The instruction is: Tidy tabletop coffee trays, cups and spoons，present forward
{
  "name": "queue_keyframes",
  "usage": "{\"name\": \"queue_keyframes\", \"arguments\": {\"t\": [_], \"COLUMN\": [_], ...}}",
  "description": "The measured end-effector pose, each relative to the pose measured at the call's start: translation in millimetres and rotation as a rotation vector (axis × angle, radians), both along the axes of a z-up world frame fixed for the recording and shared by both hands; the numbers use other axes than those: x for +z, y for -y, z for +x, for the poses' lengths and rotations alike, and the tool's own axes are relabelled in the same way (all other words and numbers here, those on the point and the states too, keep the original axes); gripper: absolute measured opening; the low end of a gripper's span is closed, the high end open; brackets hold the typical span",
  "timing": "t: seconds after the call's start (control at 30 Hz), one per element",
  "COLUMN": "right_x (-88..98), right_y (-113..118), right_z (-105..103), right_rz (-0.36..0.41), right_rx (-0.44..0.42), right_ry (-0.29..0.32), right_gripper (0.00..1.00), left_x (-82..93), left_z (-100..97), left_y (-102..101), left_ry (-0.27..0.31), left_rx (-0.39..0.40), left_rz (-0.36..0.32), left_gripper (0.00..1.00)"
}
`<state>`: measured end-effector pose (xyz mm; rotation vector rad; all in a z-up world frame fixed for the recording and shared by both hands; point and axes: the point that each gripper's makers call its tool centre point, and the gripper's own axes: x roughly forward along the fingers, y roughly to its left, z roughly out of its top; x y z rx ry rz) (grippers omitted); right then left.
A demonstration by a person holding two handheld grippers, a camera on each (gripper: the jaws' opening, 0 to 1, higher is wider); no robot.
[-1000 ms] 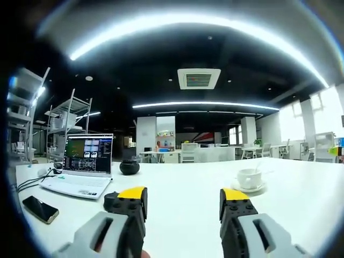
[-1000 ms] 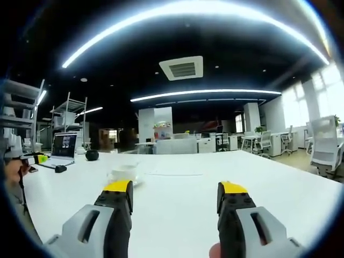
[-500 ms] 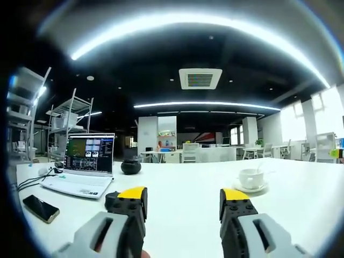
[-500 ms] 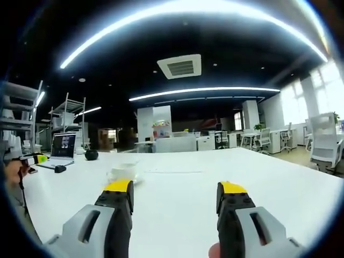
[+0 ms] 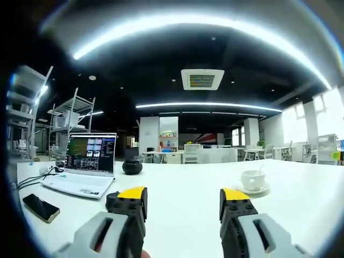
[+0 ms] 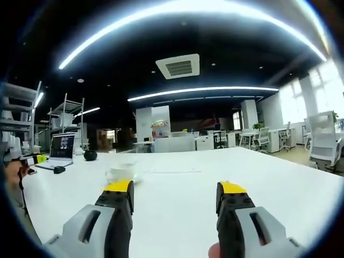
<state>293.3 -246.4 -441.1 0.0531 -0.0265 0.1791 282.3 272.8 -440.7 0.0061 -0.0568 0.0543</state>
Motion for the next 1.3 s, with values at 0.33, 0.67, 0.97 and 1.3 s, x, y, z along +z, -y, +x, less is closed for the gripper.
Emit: {"name": "queue_keyframes", "arguments": {"t": [0.33, 0.67, 0.97, 1.3], "right_x": [-3.2, -1.0, 5.4, 9.1], "right_y": [3, -4, -8, -15], "right_z": [0, 5, 6, 9], "right_rz": [-0.005, -0.011, -0.023, -0.028], "right_rx": [-0.005, 0.015, 0.028, 0.037], "right_ry": [-0.009, -0.008, -0.002, 0.0], "right_gripper": [0.62, 0.62, 0.62, 0.62], "left_x": [-3.8, 1.6, 1.6, 0.5], "left_z": [3.8, 2.9, 2.8, 6.1], "left_y": [6, 6, 7, 6], "left_ry": [-0.013, -0.008, -0.013, -0.014], "left_rx": [-0.015, -0.015, -0.022, -0.034], "left_rz": [-0.001, 0.011, 0.011, 0.009], "left_gripper": [0.55, 0.55, 0.55, 0.55]}}
